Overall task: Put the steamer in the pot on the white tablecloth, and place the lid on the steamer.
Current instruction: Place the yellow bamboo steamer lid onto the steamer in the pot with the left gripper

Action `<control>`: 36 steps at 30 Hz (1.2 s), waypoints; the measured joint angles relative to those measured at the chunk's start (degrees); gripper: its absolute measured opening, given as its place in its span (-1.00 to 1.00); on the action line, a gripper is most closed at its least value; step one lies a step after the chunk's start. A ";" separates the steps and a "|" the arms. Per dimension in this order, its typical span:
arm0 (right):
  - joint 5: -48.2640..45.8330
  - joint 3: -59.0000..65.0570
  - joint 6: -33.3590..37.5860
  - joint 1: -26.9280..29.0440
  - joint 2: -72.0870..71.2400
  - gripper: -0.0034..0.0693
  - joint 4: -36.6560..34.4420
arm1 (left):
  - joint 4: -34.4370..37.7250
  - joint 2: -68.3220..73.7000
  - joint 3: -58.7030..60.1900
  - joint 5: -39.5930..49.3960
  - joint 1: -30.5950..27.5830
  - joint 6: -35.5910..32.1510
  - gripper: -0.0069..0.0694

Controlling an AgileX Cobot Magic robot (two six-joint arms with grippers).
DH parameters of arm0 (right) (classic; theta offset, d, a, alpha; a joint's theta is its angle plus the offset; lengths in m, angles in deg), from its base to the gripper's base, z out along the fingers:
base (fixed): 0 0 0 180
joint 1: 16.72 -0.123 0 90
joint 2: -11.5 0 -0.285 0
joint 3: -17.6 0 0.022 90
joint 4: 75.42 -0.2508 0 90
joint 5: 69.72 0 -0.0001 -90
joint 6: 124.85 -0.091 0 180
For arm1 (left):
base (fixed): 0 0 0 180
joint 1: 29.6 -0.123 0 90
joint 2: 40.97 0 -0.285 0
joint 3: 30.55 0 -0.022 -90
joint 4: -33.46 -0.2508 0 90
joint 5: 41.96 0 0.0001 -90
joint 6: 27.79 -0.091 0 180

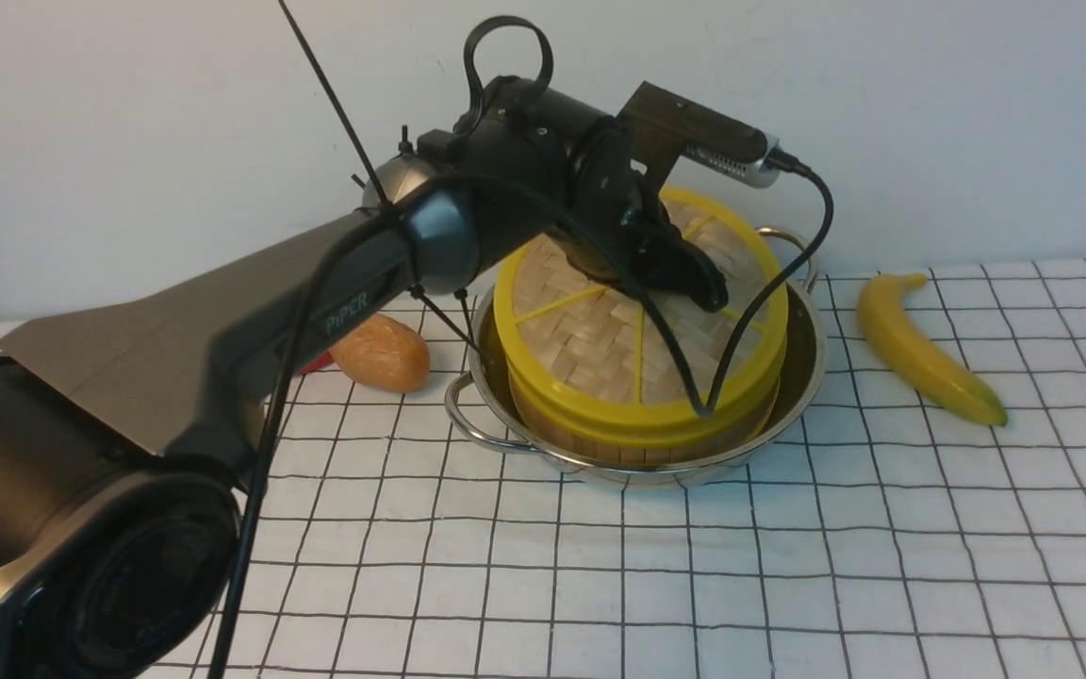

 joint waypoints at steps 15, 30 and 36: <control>0.00 0.00 0.00 0.00 0.00 -0.83 -1.16 | 0.00 1.38 0.00 -0.96 0.00 0.05 -0.50; 0.00 0.00 -0.62 0.00 0.00 -0.81 -1.35 | -2.59 2.34 0.00 -2.17 0.11 2.60 -0.50; 0.00 0.00 -0.62 0.00 0.00 -0.79 -1.35 | -3.87 2.34 0.00 -2.24 0.24 4.20 -0.50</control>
